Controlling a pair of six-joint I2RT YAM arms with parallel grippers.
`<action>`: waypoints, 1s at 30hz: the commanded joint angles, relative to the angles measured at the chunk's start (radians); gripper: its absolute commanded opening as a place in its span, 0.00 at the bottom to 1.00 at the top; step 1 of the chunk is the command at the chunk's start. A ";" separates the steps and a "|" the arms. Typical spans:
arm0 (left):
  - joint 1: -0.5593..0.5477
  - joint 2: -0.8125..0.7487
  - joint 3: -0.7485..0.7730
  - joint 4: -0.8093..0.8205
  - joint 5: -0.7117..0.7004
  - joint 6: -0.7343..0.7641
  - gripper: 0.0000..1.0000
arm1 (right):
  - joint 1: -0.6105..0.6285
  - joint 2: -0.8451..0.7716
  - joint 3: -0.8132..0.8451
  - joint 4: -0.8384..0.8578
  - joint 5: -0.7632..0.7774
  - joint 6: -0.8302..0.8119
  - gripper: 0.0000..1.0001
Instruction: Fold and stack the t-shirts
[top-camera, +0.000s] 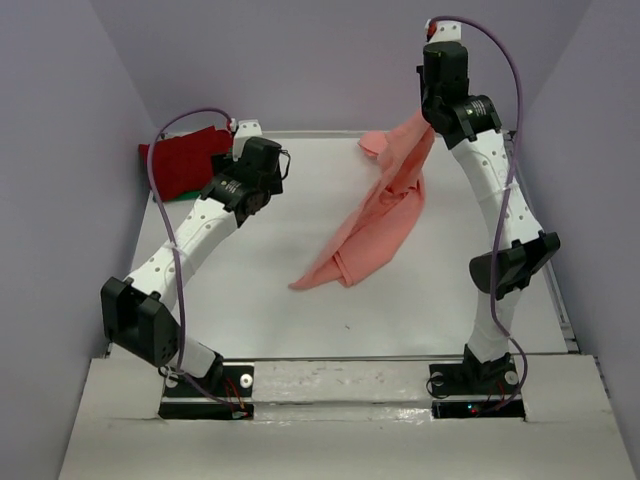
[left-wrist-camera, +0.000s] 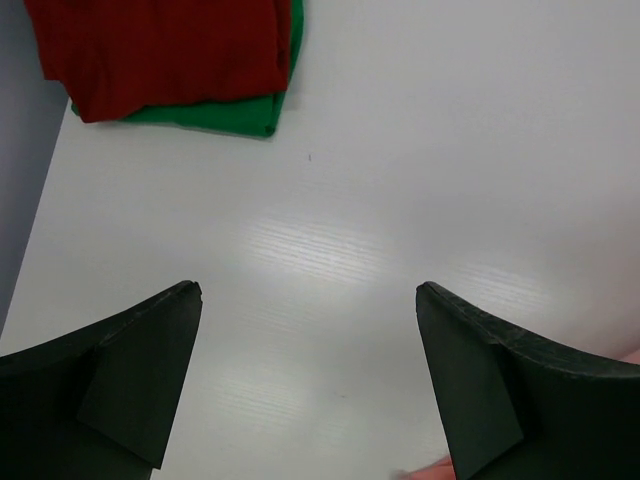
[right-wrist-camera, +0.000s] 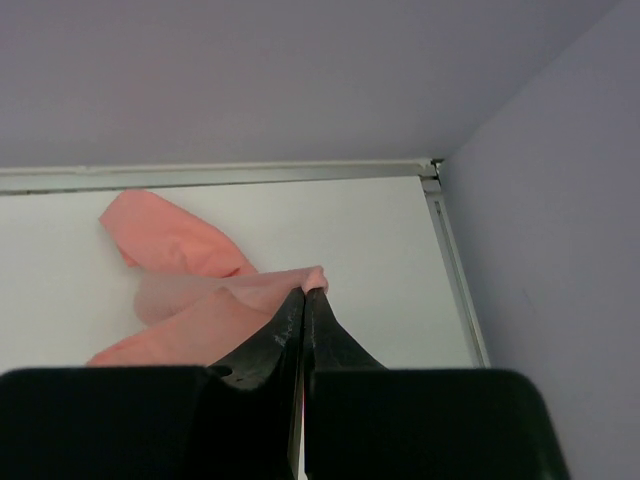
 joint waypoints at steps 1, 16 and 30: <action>-0.065 0.053 0.009 -0.057 0.006 -0.058 0.99 | -0.035 0.005 -0.021 -0.001 -0.008 -0.010 0.00; -0.235 0.015 -0.140 -0.109 0.032 -0.289 0.99 | -0.202 -0.002 -0.053 -0.024 0.122 0.070 0.00; -0.310 0.001 -0.149 -0.129 0.061 -0.322 0.99 | -0.240 -0.214 -0.328 -0.044 0.177 0.200 0.00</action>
